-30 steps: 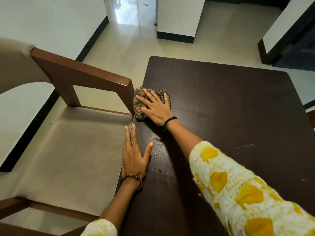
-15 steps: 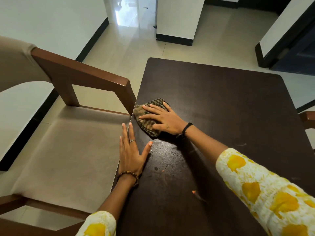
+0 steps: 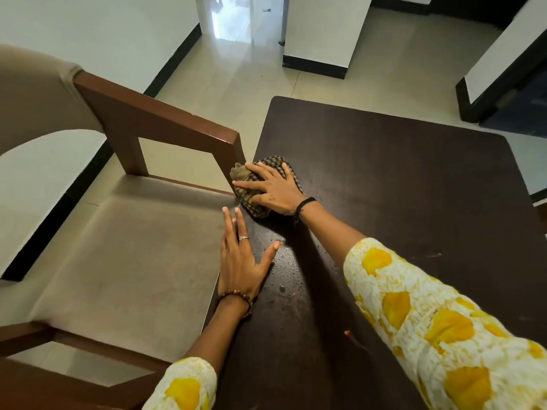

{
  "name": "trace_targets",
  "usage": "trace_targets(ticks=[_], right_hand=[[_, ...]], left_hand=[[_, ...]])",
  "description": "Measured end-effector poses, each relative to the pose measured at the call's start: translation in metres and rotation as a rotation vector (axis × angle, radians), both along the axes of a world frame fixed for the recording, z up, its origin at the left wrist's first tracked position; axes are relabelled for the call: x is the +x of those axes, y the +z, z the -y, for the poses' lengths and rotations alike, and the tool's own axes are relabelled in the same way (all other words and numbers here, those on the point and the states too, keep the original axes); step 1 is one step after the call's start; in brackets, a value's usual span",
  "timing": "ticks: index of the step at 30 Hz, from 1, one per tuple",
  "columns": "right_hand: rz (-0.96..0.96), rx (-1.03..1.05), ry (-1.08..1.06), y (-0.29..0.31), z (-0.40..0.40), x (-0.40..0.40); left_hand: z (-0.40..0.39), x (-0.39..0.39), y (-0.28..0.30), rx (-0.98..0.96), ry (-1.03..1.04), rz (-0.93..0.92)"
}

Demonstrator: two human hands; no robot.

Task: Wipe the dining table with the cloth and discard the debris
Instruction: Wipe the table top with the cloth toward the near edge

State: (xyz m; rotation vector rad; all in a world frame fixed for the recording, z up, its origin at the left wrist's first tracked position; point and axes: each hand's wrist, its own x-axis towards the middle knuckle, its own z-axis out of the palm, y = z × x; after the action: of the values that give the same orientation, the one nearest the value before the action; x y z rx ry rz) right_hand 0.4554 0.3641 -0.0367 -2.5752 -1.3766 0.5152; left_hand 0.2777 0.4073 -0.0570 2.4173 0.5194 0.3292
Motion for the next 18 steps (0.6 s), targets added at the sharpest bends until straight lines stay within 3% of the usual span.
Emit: trace_targets(ticks=[8,18], right_hand=[[0.086,0.006,0.052,-0.002,0.020,-0.028],[0.077,0.012,0.031,0.001,0.072,-0.017]], left_hand=[[0.002,-0.001,-0.002,0.027,0.009,0.003],[-0.003,-0.001,-0.002,0.272,-0.062,-0.200]])
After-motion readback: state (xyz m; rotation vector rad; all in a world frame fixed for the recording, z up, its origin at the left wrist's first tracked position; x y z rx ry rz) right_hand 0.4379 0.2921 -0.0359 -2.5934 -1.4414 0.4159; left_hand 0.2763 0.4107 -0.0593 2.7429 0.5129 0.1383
